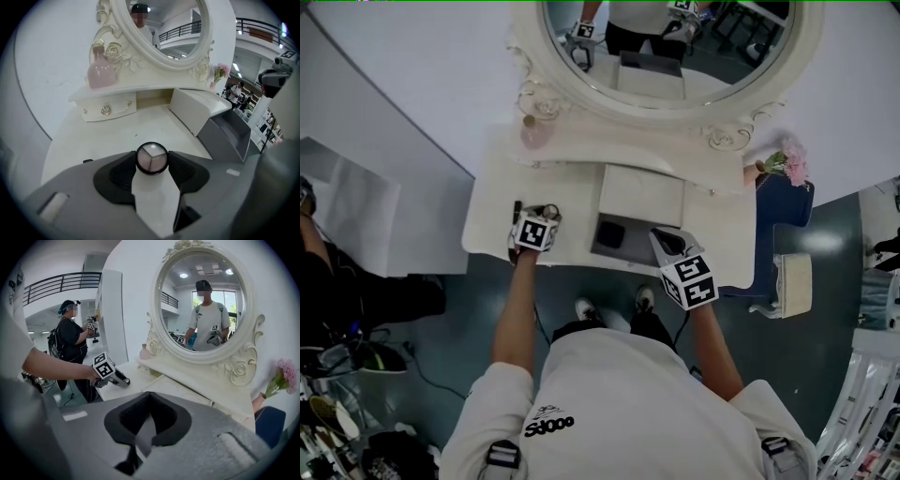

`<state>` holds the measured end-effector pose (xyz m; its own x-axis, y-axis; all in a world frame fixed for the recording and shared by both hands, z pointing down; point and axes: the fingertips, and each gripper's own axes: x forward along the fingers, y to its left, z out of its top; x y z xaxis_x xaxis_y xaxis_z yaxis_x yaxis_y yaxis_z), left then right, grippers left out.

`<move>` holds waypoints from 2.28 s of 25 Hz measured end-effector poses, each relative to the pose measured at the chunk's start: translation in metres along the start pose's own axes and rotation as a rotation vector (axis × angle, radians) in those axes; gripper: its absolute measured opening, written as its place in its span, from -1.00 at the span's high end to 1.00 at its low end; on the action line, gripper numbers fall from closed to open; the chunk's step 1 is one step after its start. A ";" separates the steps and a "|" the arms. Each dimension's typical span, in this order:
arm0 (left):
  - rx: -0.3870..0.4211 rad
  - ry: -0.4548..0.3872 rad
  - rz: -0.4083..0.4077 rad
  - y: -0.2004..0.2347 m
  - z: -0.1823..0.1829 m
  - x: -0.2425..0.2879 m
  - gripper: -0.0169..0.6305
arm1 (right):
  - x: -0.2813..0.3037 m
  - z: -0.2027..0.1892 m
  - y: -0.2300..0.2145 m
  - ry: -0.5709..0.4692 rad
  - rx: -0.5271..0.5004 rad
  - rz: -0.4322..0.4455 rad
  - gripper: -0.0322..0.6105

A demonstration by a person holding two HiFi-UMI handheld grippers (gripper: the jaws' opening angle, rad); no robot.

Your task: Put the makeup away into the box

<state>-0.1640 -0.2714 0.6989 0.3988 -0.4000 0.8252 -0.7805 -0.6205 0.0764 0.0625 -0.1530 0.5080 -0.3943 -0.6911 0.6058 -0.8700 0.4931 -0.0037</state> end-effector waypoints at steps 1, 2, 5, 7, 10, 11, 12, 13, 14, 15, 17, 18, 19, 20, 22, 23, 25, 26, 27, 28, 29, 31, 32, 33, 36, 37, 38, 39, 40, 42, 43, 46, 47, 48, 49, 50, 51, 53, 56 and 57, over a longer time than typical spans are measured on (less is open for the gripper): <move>-0.006 -0.031 0.003 -0.005 0.008 -0.008 0.22 | 0.001 0.004 0.000 -0.006 -0.013 0.017 0.89; -0.011 -0.071 -0.002 -0.012 0.019 -0.018 0.22 | 0.001 0.008 -0.001 -0.014 -0.024 0.035 0.89; -0.027 -0.191 -0.063 -0.053 0.051 -0.050 0.22 | -0.001 0.020 -0.001 -0.035 -0.054 0.087 0.89; -0.012 -0.247 -0.118 -0.087 0.071 -0.068 0.22 | -0.002 0.029 -0.002 -0.052 -0.077 0.117 0.89; 0.090 -0.257 -0.194 -0.138 0.093 -0.077 0.22 | -0.004 0.039 -0.008 -0.073 -0.105 0.149 0.89; 0.128 -0.244 -0.218 -0.154 0.097 -0.076 0.22 | -0.005 0.040 -0.011 -0.077 -0.108 0.156 0.89; 0.160 -0.227 -0.241 -0.169 0.100 -0.072 0.22 | -0.007 0.039 -0.015 -0.079 -0.110 0.163 0.89; 0.184 -0.207 -0.262 -0.183 0.101 -0.067 0.22 | -0.008 0.038 -0.018 -0.079 -0.110 0.169 0.89; 0.200 -0.182 -0.280 -0.194 0.101 -0.061 0.22 | -0.010 0.036 -0.021 -0.077 -0.110 0.174 0.89; 0.210 -0.152 -0.296 -0.204 0.098 -0.054 0.22 | -0.012 0.033 -0.025 -0.074 -0.109 0.177 0.89; 0.209 -0.092 -0.321 -0.220 0.090 -0.037 0.22 | -0.016 0.025 -0.030 -0.063 -0.105 0.180 0.89; 0.199 -0.068 -0.329 -0.226 0.085 -0.029 0.22 | -0.018 0.021 -0.033 -0.057 -0.101 0.180 0.89; 0.185 -0.047 -0.333 -0.231 0.082 -0.021 0.22 | -0.020 0.017 -0.037 -0.050 -0.098 0.179 0.89; 0.174 -0.025 -0.334 -0.235 0.079 -0.013 0.22 | -0.022 0.013 -0.040 -0.044 -0.093 0.177 0.89; 0.172 0.029 -0.335 -0.242 0.072 0.000 0.22 | -0.026 0.007 -0.045 -0.034 -0.083 0.170 0.89; 0.184 0.060 -0.334 -0.245 0.068 0.006 0.22 | -0.028 0.005 -0.048 -0.031 -0.077 0.166 0.89; 0.224 0.131 -0.318 -0.248 0.057 0.016 0.22 | -0.031 0.001 -0.051 -0.025 -0.072 0.156 0.89; 0.246 0.180 -0.304 -0.247 0.049 0.021 0.22 | -0.032 -0.001 -0.053 -0.022 -0.072 0.152 0.89; 0.269 0.232 -0.290 -0.247 0.040 0.025 0.22 | -0.033 -0.003 -0.054 -0.019 -0.071 0.147 0.89; 0.292 0.268 -0.278 -0.247 0.033 0.029 0.21 | -0.034 -0.005 -0.055 -0.016 -0.068 0.143 0.89; 0.315 0.282 -0.269 -0.249 0.030 0.034 0.21 | -0.036 -0.008 -0.057 -0.013 -0.063 0.138 0.89; 0.371 0.252 -0.248 -0.253 0.036 0.044 0.21 | -0.040 -0.014 -0.061 -0.008 -0.052 0.124 0.89; 0.404 0.220 -0.229 -0.255 0.043 0.048 0.21 | -0.042 -0.016 -0.063 -0.006 -0.046 0.116 0.89; 0.431 0.194 -0.211 -0.255 0.049 0.051 0.21 | -0.045 -0.019 -0.066 -0.004 -0.039 0.107 0.89; 0.453 0.178 -0.178 -0.257 0.053 0.056 0.21 | -0.051 -0.027 -0.075 0.002 -0.016 0.085 0.89; 0.454 0.178 -0.176 -0.257 0.053 0.057 0.21 | -0.052 -0.030 -0.077 0.005 -0.010 0.080 0.89; 0.454 0.174 -0.174 -0.257 0.053 0.058 0.21 | -0.053 -0.033 -0.080 0.007 -0.004 0.077 0.89; 0.453 0.165 -0.172 -0.258 0.054 0.058 0.20 | -0.053 -0.035 -0.081 0.009 0.001 0.074 0.89; 0.450 0.152 -0.171 -0.258 0.054 0.058 0.20 | -0.053 -0.036 -0.082 0.008 0.006 0.073 0.89; 0.441 0.122 -0.172 -0.259 0.056 0.056 0.13 | -0.052 -0.037 -0.083 0.001 0.015 0.074 0.89; 0.431 0.106 -0.171 -0.260 0.057 0.053 0.03 | -0.051 -0.036 -0.084 -0.002 0.018 0.077 0.89; 0.374 0.036 -0.142 -0.253 0.068 0.040 -0.02 | -0.046 -0.034 -0.083 -0.010 0.011 0.098 0.89; 0.350 0.013 -0.131 -0.249 0.071 0.035 -0.02 | -0.044 -0.032 -0.082 -0.012 0.007 0.107 0.89; 0.322 -0.006 -0.123 -0.244 0.074 0.028 -0.02 | -0.042 -0.031 -0.082 -0.016 0.002 0.117 0.89; 0.287 -0.025 -0.116 -0.239 0.075 0.022 0.02 | -0.040 -0.029 -0.082 -0.019 -0.004 0.128 0.89; 0.248 -0.050 -0.108 -0.233 0.078 0.015 0.05 | -0.038 -0.027 -0.083 -0.023 -0.010 0.139 0.89; 0.209 -0.086 -0.095 -0.227 0.082 0.006 0.07 | -0.035 -0.025 -0.084 -0.027 -0.017 0.152 0.89; 0.135 -0.170 -0.061 -0.214 0.094 -0.015 0.09 | -0.030 -0.020 -0.086 -0.038 -0.034 0.179 0.89; 0.015 -0.301 0.022 -0.188 0.100 -0.055 0.25 | -0.019 -0.013 -0.082 -0.064 -0.060 0.226 0.89; -0.036 -0.347 0.059 -0.178 0.097 -0.070 0.31 | -0.015 -0.010 -0.077 -0.077 -0.075 0.249 0.89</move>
<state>-0.0059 -0.1987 0.5734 0.4870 -0.6438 0.5902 -0.8213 -0.5674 0.0589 0.1380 -0.1750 0.5068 -0.6172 -0.5802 0.5314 -0.7202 0.6886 -0.0846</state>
